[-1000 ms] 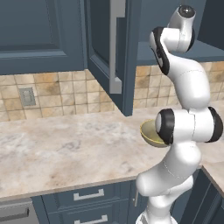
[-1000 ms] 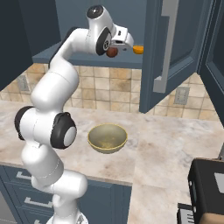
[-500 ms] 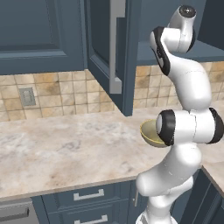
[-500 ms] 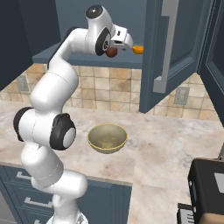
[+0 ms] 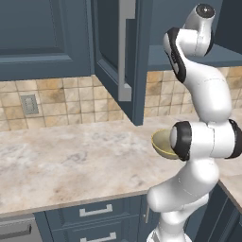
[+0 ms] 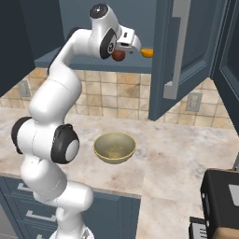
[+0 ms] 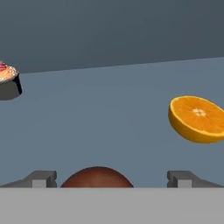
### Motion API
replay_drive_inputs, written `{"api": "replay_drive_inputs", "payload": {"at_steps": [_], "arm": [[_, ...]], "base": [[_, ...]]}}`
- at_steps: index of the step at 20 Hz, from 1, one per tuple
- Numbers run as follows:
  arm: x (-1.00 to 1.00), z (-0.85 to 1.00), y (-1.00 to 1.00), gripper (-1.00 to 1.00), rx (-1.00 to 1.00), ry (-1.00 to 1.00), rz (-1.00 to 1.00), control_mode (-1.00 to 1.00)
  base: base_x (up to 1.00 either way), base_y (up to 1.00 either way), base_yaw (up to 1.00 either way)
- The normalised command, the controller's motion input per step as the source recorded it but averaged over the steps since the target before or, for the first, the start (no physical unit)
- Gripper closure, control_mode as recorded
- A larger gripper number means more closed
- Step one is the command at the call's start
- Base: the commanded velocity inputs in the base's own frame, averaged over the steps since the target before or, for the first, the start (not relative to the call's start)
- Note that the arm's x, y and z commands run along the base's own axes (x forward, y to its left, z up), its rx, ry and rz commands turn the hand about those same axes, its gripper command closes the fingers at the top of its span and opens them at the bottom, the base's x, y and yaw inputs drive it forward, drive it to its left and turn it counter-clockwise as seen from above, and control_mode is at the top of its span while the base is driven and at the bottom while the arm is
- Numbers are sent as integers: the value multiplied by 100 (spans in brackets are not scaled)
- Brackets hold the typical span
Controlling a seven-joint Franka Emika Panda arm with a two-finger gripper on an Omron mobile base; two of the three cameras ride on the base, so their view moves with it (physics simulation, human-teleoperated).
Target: Open the cabinet. Pick the orange and apple from the cabinet and place them into the bowl. Then close the cabinet.
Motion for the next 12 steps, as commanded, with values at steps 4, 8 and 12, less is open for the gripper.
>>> {"api": "replay_drive_inputs", "payload": {"at_steps": [4, 8, 12], "arm": [[-5, -32, 50, -100, 0, 0, 0, -100], [-1, -70, 53, -100, -2, 6, 0, -100], [0, -85, 26, 100, -3, 6, 0, -100]], "base": [[0, 0, 0], [0, 0, 0], [0, 0, 0]]}}
